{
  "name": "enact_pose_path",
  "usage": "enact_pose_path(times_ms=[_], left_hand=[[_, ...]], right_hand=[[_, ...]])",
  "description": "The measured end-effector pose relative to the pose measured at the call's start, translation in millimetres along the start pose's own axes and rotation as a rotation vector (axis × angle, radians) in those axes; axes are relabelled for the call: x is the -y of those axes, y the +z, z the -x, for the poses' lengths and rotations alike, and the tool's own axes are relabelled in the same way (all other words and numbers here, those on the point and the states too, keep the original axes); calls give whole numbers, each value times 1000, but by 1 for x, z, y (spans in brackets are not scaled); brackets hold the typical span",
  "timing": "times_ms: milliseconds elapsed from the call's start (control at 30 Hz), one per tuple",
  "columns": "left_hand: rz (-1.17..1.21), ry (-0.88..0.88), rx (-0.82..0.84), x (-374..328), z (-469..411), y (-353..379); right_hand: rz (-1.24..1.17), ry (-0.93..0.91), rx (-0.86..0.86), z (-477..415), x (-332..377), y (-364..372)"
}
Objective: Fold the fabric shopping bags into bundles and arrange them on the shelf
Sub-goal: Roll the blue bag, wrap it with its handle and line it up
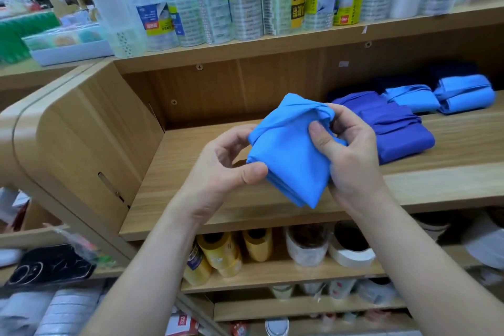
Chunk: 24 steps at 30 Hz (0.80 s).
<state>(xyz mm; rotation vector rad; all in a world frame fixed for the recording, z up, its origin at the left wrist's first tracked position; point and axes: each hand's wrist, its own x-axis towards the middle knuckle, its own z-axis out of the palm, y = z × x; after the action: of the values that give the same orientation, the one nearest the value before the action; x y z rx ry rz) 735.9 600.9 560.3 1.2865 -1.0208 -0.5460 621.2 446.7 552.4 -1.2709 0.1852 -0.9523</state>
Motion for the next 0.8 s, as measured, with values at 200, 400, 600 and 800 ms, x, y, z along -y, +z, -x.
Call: enact_pose_path(times_ms=[200, 400, 600, 800], left_hand=[[348, 131, -66, 6, -6, 20], [310, 151, -180, 14, -10, 30], [30, 168, -337, 15, -11, 51], [-517, 190, -276, 14, 1, 42]], right_hand=[[-222, 215, -86, 6, -11, 12], [-242, 301, -155, 6, -18, 12], [-159, 324, -273, 4, -27, 12], [237, 105, -367, -5, -34, -6]])
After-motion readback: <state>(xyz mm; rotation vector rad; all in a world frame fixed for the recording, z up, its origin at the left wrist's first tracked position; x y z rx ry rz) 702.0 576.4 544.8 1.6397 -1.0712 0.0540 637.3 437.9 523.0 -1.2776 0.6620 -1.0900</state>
